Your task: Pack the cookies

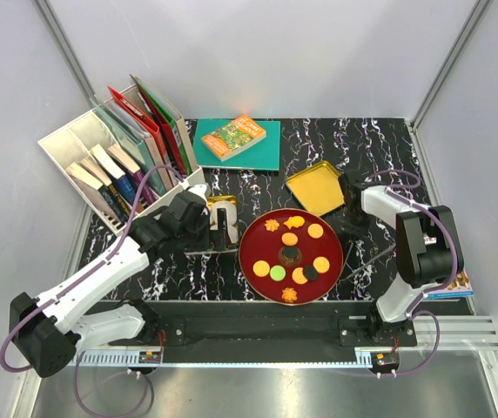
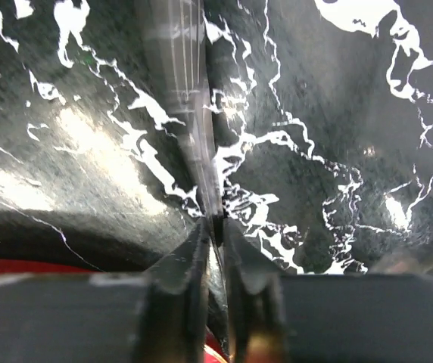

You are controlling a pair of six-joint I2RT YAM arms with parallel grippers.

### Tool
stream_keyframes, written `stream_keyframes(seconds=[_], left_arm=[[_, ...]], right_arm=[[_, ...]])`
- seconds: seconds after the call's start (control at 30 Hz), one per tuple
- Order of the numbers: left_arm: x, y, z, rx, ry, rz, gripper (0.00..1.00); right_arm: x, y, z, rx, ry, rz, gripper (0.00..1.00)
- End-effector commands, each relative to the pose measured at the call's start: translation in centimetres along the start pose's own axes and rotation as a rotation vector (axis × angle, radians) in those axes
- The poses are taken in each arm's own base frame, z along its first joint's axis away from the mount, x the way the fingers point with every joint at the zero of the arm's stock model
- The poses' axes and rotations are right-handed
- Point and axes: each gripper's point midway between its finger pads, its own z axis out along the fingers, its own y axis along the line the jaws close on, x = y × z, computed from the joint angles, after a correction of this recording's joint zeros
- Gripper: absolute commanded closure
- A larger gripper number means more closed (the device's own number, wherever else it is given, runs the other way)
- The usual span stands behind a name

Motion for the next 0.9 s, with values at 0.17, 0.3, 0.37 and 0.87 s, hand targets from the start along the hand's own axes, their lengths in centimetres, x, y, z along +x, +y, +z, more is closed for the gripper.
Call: stream_keyframes(seconds=[0.17, 0.3, 0.37, 0.87], left_arm=[[-0.9, -0.3, 0.2, 0.002, -0.02, 0.017, 0.01], [-0.9, -0.1, 0.3, -0.006, -0.018, 0.022, 0.01], [-0.7, -0.1, 0.5, -0.012, -0.011, 0.024, 0.01], [-0.8, 0.4, 1.0, -0.041, 0.002, 0.055, 0.01]], right_arm=[[-1.6, 0.0, 1.7, 0.035, 0.039, 0.021, 1.0], [-5.2, -0.1, 1.3, 0.033, -0.001, 0.04, 1.0], [-6.7, -0.8, 1.6, 0.055, 0.001, 0.057, 1.0], [-20.3, 1.5, 4.1, 0.094, -0.017, 0.069, 0.97]])
